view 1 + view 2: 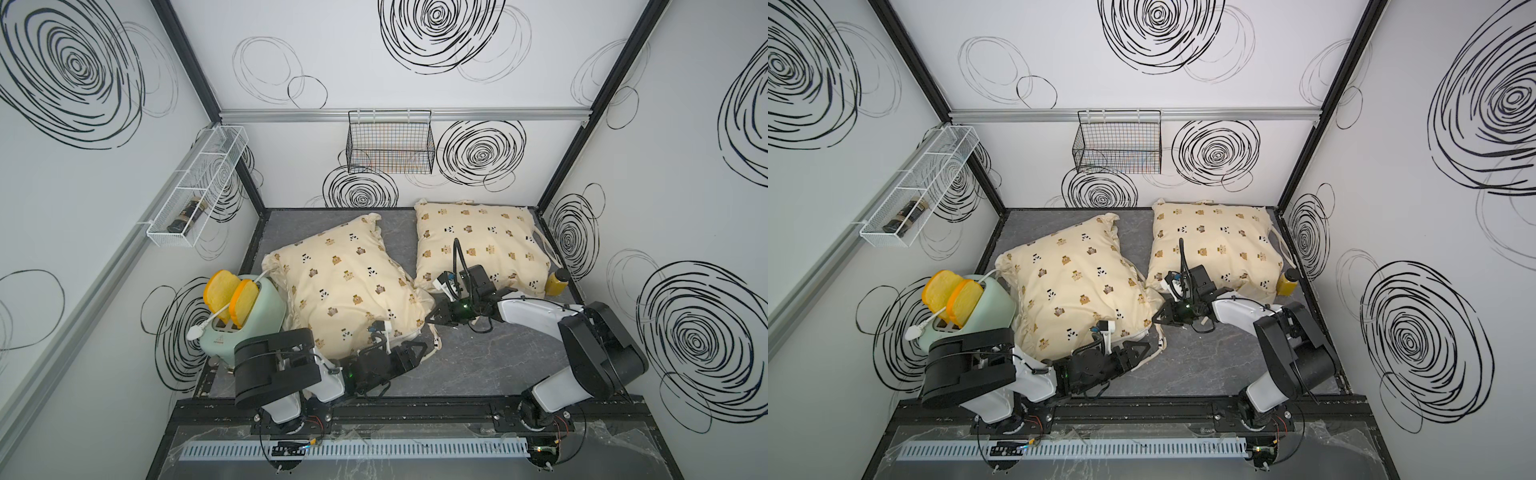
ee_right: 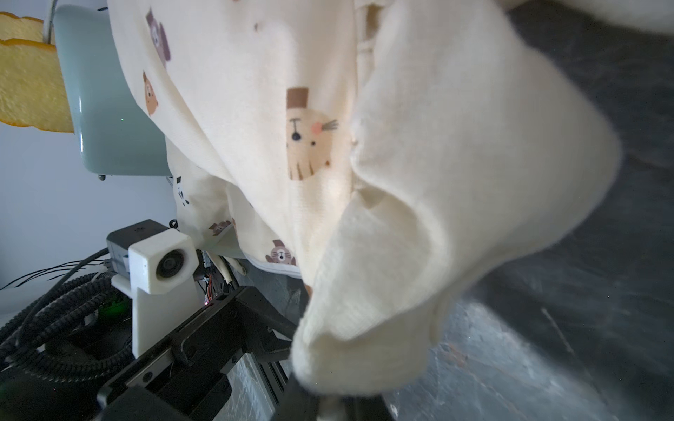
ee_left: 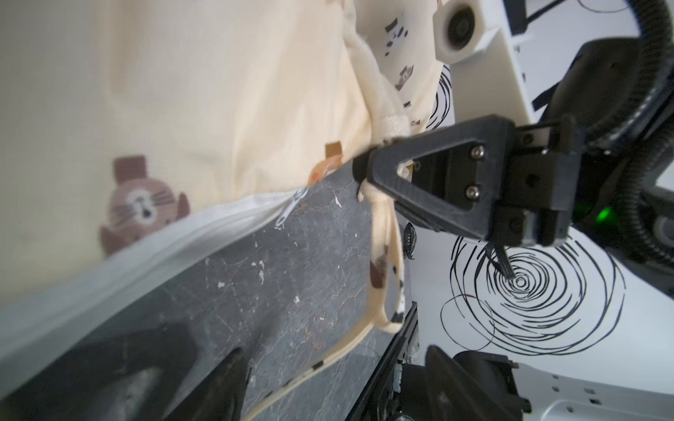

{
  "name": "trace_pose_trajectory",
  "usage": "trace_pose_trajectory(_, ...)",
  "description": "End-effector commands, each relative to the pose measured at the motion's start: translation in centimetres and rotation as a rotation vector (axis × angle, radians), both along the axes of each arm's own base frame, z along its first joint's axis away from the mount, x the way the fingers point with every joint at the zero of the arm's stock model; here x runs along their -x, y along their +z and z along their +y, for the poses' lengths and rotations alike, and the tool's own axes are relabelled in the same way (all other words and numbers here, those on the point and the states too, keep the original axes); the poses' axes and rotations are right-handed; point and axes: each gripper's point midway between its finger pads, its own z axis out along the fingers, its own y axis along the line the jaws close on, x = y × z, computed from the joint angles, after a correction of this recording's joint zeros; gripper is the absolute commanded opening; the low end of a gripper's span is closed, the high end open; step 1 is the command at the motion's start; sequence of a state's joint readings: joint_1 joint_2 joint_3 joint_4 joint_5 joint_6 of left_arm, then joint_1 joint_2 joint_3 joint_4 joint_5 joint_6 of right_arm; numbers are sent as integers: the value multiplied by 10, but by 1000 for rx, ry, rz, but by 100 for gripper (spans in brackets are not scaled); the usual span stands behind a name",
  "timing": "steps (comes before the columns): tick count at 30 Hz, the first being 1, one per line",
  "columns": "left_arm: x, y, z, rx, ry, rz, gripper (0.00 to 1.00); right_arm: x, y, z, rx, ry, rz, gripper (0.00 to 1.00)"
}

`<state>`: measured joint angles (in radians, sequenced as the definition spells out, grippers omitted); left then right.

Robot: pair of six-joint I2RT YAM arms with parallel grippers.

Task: Zip up pillowcases
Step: Zip the zipper on the pillowcase.

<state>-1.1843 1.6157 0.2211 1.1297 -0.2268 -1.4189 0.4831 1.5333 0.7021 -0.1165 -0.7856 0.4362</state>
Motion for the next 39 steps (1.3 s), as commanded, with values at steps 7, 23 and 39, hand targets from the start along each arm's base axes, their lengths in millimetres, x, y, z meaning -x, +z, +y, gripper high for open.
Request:
trace_pose_trajectory(7, -25, 14, -2, 60, 98, -21, 59, 28, 27, 7, -180, 29, 92, 0)
trace_pose_trajectory(23, -26, 8, -7, 94, 140, -14, 41, 36, 36, 3, -226, 14, 106, 0)
trace_pose_trajectory(39, -31, 15, -4, 132, 158, -51, 35, 41, 39, 6, -256, 22, 125, 0)
